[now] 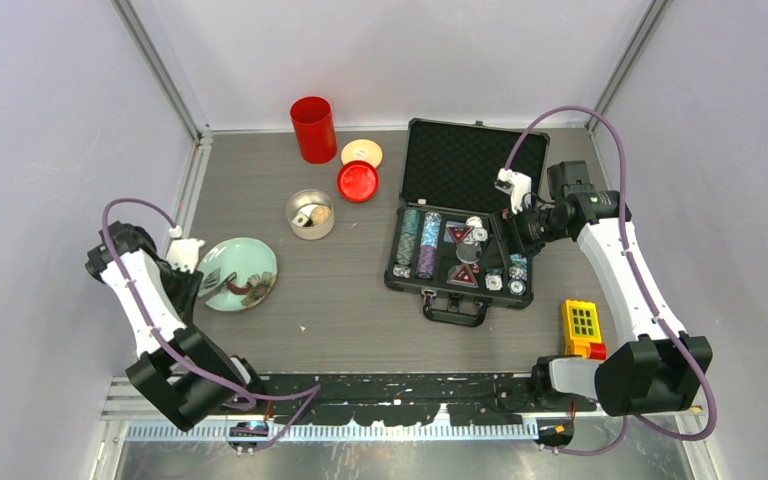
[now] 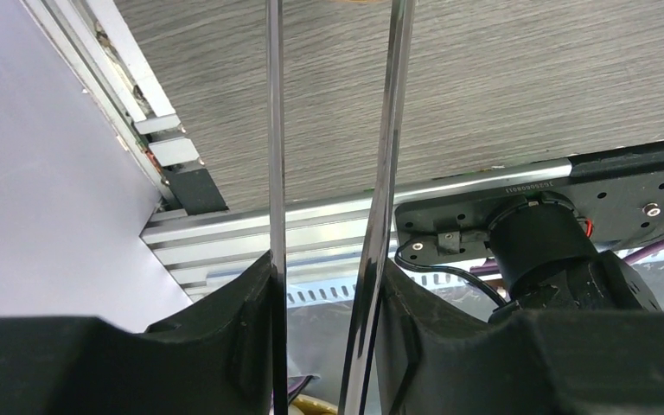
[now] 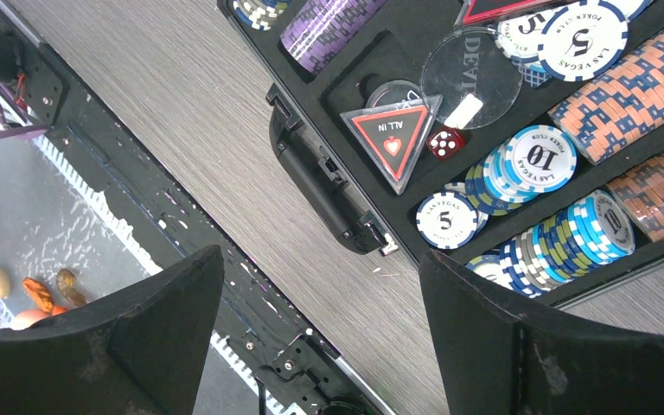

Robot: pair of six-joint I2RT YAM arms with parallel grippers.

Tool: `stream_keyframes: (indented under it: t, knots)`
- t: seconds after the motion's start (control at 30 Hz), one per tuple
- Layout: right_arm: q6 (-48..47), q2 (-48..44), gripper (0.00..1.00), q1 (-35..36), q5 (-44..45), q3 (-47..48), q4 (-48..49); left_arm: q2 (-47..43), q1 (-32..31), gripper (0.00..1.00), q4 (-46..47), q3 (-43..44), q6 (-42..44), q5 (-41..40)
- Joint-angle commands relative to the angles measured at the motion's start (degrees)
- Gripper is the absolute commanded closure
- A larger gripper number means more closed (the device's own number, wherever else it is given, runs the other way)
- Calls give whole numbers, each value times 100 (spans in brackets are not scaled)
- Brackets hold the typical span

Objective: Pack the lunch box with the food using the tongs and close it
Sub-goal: Pick up the fake food from the plate.

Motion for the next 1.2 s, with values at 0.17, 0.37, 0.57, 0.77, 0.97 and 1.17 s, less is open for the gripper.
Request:
stream_keyframes:
  t: [0.17,0.37,0.57,0.77,0.97,1.17]
  knots:
    - [-128,-66,12,-27,50,2,40,126,-719,61,57,-39,-464,76]
    - [-103,-101,12,-25,105,20,30,279,-945,62,91,12,-661,100]
    - [-81,-104,12,-19,102,61,16,198,-1018,63,269,-107,-598,-93]
    - [-31,-95,12,-24,74,106,22,-90,-1271,66,479,-342,-523,-417]
    - [23,-112,12,-24,37,108,18,-52,-1297,74,436,-129,-616,-294]
    - [58,-149,12,-23,28,90,19,182,-1294,81,272,378,-974,230]
